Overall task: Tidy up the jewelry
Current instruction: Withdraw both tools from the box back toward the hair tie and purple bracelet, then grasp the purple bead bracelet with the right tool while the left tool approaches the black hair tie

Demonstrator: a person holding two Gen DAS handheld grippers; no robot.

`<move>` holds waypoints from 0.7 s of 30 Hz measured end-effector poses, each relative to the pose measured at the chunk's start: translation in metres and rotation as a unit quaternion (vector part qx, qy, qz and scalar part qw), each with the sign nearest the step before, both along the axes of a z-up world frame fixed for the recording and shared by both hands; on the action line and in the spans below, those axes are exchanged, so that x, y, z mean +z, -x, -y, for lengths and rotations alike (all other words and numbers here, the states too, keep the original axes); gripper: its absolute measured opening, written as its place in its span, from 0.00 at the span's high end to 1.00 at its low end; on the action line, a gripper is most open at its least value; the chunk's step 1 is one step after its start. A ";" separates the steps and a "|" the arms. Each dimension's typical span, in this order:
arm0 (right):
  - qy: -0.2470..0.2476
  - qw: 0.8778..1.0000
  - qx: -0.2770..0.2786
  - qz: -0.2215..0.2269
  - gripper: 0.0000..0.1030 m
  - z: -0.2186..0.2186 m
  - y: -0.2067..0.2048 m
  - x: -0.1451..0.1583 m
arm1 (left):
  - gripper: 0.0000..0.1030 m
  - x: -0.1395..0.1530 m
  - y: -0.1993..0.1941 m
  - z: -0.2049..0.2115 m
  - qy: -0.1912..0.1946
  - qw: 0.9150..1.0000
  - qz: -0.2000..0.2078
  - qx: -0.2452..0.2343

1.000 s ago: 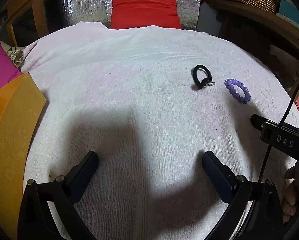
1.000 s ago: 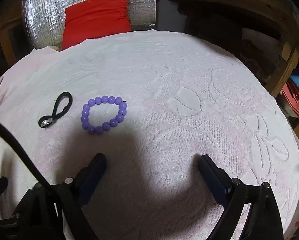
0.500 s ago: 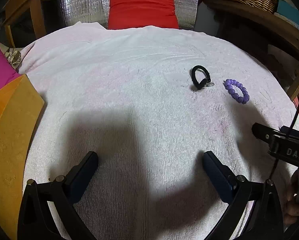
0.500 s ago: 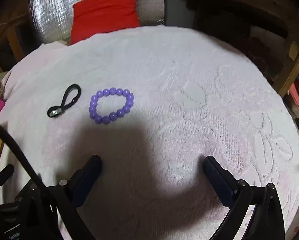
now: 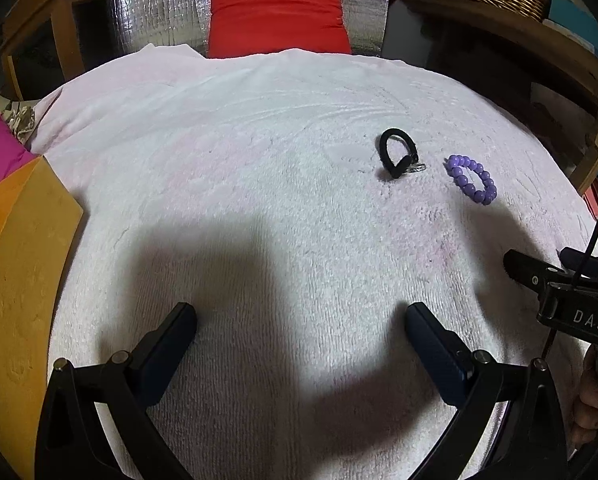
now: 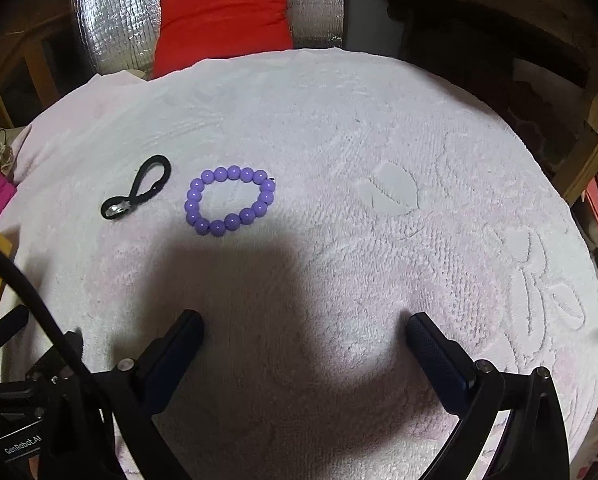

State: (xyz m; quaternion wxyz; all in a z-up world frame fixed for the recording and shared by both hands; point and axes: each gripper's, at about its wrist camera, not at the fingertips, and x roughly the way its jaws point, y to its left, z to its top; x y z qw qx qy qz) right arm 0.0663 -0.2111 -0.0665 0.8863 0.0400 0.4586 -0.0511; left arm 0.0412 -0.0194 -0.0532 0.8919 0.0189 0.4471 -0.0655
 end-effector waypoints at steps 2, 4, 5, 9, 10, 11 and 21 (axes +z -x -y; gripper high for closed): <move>0.001 1.000 -0.002 0.000 0.00 -0.001 0.001 0.000 | 0.00 0.000 0.000 0.001 0.000 1.000 0.001 0.000; 0.001 1.000 -0.004 0.002 0.00 -0.001 0.001 0.001 | 0.00 0.000 -0.001 0.001 -0.001 1.000 0.002 0.000; -0.001 1.000 -0.007 0.003 0.00 -0.001 0.001 0.001 | 0.00 0.000 -0.001 0.001 -0.001 1.000 0.002 0.000; -0.005 1.000 -0.008 0.009 0.00 0.000 0.000 -0.001 | 0.00 0.001 0.000 0.001 -0.001 1.000 0.004 -0.002; -0.007 1.000 -0.007 0.008 0.00 0.002 0.000 -0.001 | 0.00 0.001 -0.001 0.001 -0.001 1.000 0.005 -0.003; -0.006 1.000 -0.004 0.007 0.00 0.002 0.001 -0.001 | 0.00 0.000 -0.001 0.001 -0.001 1.000 0.005 -0.003; -0.006 1.000 0.015 0.004 0.02 0.004 0.002 0.009 | 0.00 0.005 -0.007 -0.001 -0.002 1.000 -0.008 -0.007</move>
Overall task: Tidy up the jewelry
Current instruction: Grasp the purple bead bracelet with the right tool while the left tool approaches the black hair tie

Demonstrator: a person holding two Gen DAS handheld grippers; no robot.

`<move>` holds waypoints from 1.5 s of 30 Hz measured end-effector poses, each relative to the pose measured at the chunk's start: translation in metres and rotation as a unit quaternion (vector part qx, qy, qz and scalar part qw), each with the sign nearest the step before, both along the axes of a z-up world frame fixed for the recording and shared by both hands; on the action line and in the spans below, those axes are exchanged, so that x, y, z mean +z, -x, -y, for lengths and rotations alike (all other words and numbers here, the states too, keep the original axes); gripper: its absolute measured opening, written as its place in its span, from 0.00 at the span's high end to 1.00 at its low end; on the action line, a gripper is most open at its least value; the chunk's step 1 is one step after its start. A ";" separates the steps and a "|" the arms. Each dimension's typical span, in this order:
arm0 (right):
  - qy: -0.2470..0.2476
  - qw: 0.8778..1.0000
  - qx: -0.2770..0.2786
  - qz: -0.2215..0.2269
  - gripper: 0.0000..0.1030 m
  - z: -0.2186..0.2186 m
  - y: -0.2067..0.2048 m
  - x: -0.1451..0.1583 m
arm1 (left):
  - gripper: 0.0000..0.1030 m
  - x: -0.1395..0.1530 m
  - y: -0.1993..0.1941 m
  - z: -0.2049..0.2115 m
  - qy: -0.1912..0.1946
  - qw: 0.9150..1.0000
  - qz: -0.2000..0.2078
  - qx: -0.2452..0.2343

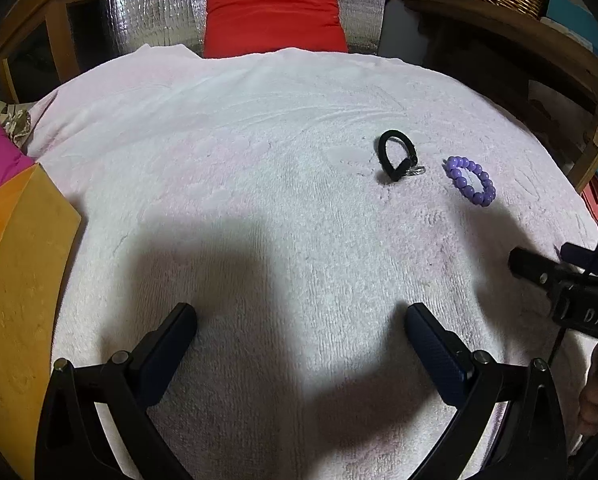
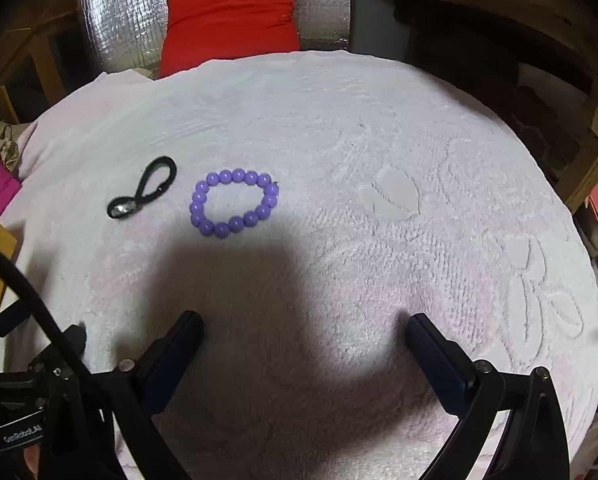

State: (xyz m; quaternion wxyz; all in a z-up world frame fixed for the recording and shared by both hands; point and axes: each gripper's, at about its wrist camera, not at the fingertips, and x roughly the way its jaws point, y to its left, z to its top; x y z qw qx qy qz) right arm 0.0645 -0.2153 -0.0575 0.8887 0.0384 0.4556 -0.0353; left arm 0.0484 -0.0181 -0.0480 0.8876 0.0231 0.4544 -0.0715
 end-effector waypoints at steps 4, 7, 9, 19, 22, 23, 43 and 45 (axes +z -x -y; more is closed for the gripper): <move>-0.021 0.999 0.011 0.028 0.13 0.000 -0.001 0.014 | 0.00 0.013 -0.001 -0.007 -0.023 0.999 0.036 0.033; -0.038 0.997 0.026 0.061 0.17 -0.006 -0.009 0.026 | 0.10 0.024 0.001 -0.016 -0.021 0.997 0.057 0.046; -0.041 0.997 0.036 0.062 0.20 -0.013 -0.019 0.029 | 0.22 0.027 0.002 -0.023 -0.012 0.997 0.059 0.045; -0.094 0.995 -0.013 0.021 0.45 0.005 -0.067 0.003 | 0.52 0.017 -0.008 -0.039 -0.003 0.999 0.042 0.028; -0.110 0.993 -0.031 0.031 0.69 0.016 -0.068 0.003 | 0.52 0.016 -0.011 -0.040 0.002 0.999 0.047 0.026; -0.115 0.992 -0.030 0.036 0.79 0.019 -0.068 0.004 | 0.52 0.016 -0.012 -0.039 0.002 0.998 0.049 0.027; -0.177 0.983 -0.017 0.036 0.90 0.086 -0.041 -0.003 | 0.48 0.023 -0.070 0.041 0.076 0.995 0.064 -0.013; -0.183 0.982 -0.016 0.037 0.90 0.089 -0.041 -0.004 | 0.47 0.020 -0.073 0.051 0.074 0.995 0.058 -0.019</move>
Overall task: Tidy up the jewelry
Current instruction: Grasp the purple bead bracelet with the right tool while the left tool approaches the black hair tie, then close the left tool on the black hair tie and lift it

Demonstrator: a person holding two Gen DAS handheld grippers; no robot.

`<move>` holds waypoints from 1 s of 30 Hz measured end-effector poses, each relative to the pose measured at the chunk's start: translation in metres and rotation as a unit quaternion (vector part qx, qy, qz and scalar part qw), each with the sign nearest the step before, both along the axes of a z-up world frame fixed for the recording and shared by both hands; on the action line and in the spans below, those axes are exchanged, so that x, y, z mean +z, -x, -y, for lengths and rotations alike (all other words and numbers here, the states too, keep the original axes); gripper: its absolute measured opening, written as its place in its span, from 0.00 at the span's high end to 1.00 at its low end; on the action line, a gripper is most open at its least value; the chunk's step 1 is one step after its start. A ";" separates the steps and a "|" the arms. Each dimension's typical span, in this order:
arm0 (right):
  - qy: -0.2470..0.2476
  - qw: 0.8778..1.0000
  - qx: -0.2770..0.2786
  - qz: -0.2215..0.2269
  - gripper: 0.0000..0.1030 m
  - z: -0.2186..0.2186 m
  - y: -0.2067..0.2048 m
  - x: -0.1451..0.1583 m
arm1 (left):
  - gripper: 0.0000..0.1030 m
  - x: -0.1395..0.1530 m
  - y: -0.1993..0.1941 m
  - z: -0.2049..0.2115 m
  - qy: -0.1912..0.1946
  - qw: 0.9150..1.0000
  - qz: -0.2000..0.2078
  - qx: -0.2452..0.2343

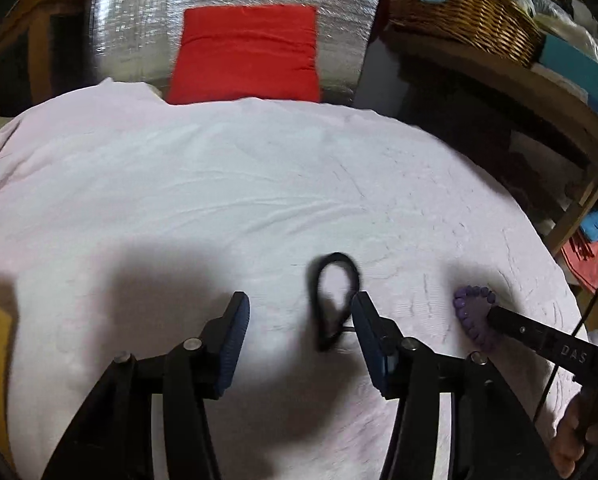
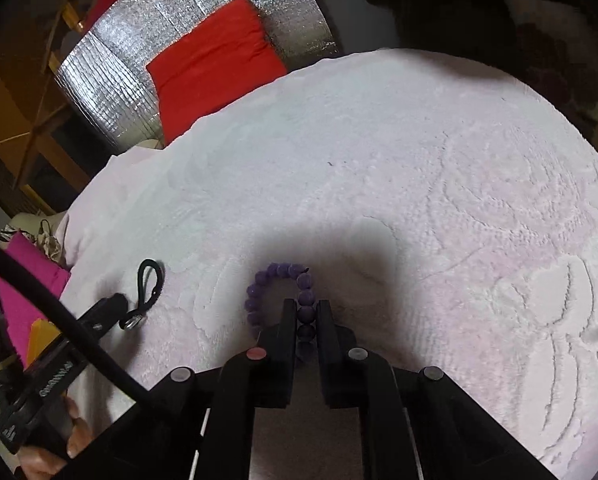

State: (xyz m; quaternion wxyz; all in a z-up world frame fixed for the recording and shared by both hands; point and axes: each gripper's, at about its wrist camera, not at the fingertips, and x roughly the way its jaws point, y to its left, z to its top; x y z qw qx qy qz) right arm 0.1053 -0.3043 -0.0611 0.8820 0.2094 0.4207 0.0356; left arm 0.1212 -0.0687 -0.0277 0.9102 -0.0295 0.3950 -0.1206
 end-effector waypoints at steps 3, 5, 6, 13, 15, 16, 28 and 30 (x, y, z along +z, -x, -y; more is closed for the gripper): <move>-0.005 1.000 0.005 0.002 0.90 0.000 0.002 0.001 | 0.47 -0.005 -0.002 0.009 0.004 1.000 -0.011 -0.010; -0.008 1.000 0.009 0.001 0.90 0.000 0.003 0.000 | 0.47 -0.007 -0.005 0.012 -0.005 1.000 -0.018 -0.007; -0.011 1.000 0.010 0.000 0.90 0.000 0.005 -0.001 | 0.47 -0.007 -0.005 0.012 -0.002 1.000 -0.017 -0.005; -0.016 1.000 0.013 0.005 0.90 -0.003 0.007 0.001 | 0.90 -0.006 0.000 0.011 0.007 1.000 -0.019 -0.006; -0.024 1.000 0.015 0.009 0.90 -0.004 0.008 0.003 | 0.90 -0.005 0.003 0.009 0.006 1.000 -0.019 -0.006; -0.024 1.000 0.016 0.011 0.90 -0.005 0.008 0.004 | 0.90 -0.004 0.005 0.008 0.004 1.000 -0.019 -0.006; -0.058 0.996 0.053 0.050 0.90 -0.043 0.015 0.033 | 0.90 0.019 0.045 -0.030 -0.025 1.000 -0.004 0.009; -0.065 0.994 0.060 0.058 0.90 -0.054 0.015 0.038 | 0.90 0.024 0.056 -0.040 -0.035 0.999 0.003 0.016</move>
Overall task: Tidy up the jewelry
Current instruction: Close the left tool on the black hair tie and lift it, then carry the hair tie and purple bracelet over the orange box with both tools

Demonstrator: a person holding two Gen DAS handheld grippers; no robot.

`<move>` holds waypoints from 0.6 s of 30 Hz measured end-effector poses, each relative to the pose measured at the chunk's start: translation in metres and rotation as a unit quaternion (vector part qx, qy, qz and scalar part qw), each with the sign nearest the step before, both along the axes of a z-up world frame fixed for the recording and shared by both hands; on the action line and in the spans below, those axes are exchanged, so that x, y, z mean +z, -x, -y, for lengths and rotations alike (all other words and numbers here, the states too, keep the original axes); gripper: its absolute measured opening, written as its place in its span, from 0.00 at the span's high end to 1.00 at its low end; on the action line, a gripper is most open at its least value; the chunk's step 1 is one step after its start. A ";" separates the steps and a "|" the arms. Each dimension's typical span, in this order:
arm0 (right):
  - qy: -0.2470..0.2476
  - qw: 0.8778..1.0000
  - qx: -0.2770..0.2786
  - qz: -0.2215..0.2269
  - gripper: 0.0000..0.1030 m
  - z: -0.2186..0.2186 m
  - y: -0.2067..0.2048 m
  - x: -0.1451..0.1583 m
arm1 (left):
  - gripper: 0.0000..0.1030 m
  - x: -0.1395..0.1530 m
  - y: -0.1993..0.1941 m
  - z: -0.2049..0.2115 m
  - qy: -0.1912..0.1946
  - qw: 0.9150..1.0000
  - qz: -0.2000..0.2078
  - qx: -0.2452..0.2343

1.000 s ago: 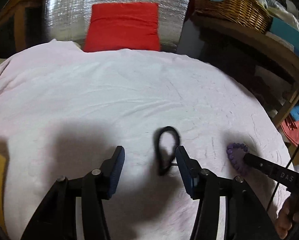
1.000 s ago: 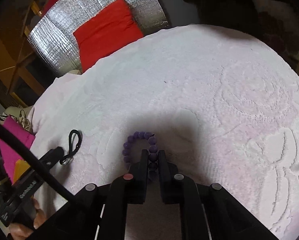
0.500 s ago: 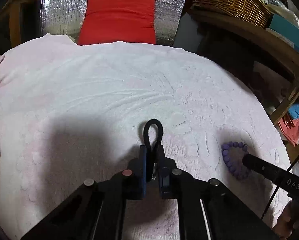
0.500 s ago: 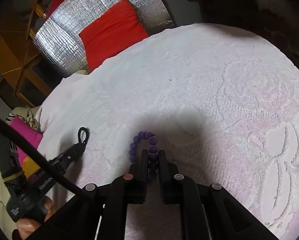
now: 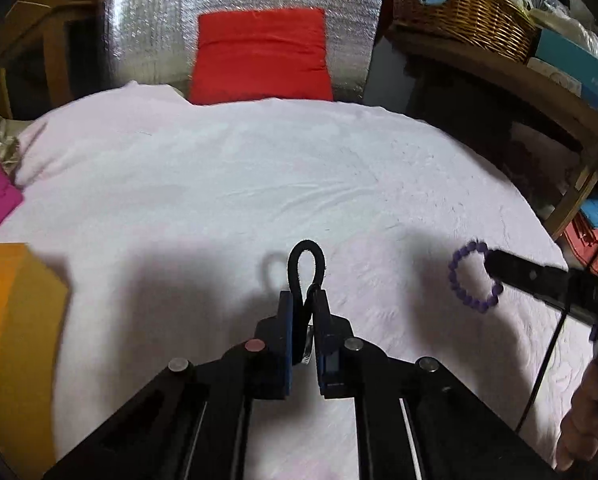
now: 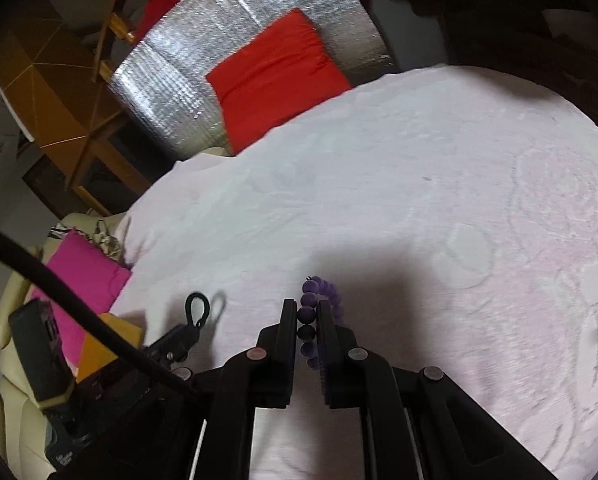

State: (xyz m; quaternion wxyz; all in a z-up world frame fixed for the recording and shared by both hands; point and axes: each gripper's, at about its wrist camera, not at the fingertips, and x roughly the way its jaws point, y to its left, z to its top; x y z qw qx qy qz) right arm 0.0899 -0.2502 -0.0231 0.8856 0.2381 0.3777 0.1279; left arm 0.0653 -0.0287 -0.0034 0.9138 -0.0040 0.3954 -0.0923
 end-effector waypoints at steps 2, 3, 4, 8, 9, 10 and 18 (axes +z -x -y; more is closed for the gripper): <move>-0.008 1.000 0.008 0.006 0.90 -0.012 0.001 0.004 | 0.90 0.003 0.011 -0.011 -0.016 1.000 0.004 0.011; -0.012 1.000 0.013 0.009 0.90 -0.018 0.002 0.006 | 0.90 0.005 0.019 -0.020 -0.020 1.000 0.005 0.019; -0.017 1.000 0.019 0.012 0.90 -0.025 0.002 0.009 | 0.90 0.009 0.026 -0.030 -0.017 0.999 0.006 0.029; -0.024 0.998 0.046 0.030 0.90 -0.058 0.007 0.021 | 0.90 0.026 0.051 -0.066 0.001 0.998 0.021 0.066; -0.026 0.998 0.053 0.034 0.90 -0.066 0.009 0.023 | 0.91 0.033 0.058 -0.077 0.002 0.996 0.031 0.079; -0.028 0.997 0.060 0.038 0.90 -0.075 0.011 0.027 | 0.90 0.039 0.063 -0.084 0.003 0.995 0.040 0.089; -0.053 0.987 0.121 0.092 0.90 -0.151 0.045 0.054 | 0.90 0.072 0.114 -0.137 -0.018 0.980 0.103 0.170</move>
